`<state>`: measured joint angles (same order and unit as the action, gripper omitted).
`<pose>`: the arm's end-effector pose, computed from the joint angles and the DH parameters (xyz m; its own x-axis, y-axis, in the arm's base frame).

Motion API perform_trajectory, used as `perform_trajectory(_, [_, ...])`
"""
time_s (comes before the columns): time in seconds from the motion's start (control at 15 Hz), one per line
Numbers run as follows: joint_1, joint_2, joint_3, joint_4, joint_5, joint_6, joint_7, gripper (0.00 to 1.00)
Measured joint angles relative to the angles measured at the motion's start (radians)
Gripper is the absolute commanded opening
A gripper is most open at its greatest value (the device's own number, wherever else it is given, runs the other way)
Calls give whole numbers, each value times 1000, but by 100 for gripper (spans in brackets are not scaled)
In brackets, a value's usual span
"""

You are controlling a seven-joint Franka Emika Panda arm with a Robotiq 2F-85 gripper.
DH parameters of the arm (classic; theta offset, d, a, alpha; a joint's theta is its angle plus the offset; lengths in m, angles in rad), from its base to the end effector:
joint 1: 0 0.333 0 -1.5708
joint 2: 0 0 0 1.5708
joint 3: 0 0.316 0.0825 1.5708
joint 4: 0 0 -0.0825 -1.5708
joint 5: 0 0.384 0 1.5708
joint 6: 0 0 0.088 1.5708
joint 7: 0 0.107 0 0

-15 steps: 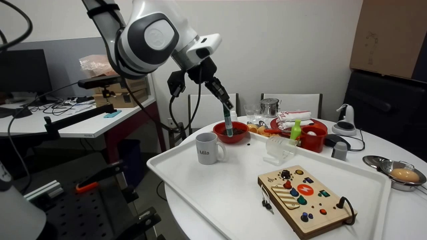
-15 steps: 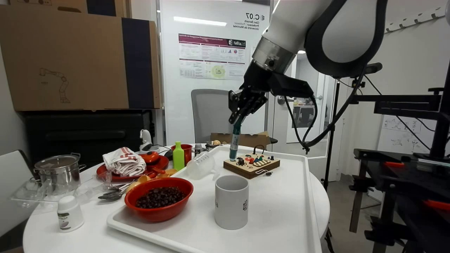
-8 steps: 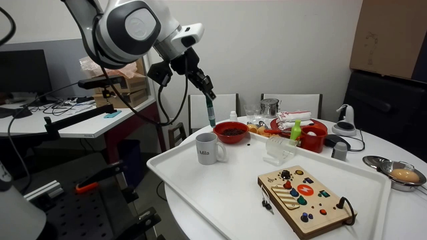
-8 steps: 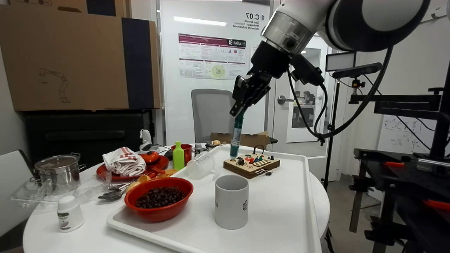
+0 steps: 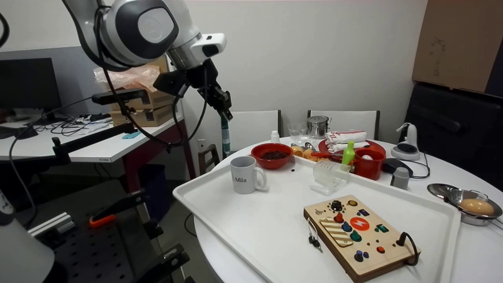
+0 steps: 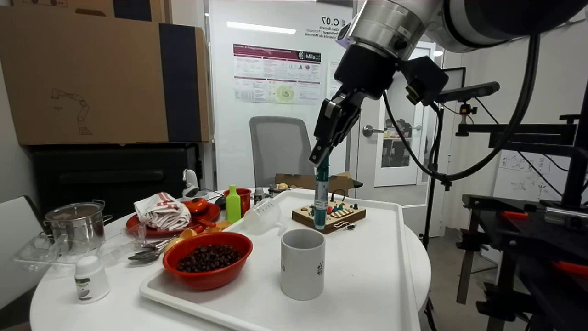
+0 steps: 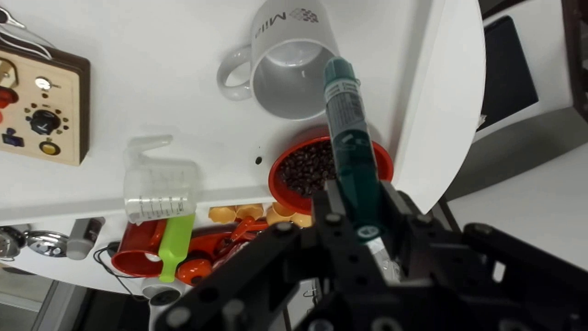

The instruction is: Put the marker in the mug cup

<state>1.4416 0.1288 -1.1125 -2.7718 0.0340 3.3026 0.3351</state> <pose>0.4052 0.1259 0.2496 0.8847 -0.0212 0.4658 0.0030 -0.9987 -0.0513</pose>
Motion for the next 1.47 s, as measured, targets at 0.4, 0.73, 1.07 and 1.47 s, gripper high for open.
perform_trajectory(0.4, [5, 1, 1, 12, 4, -13, 4, 6])
perform_trajectory(0.73, [-9, 26, 15, 37, 9, -13, 30, 6])
perform_trajectory(1.07, [-59, 84, 67, 65, 11, -32, 67, 6])
perform_trajectory(1.47, [-171, 163, 183, 113, 12, -61, 116, 49])
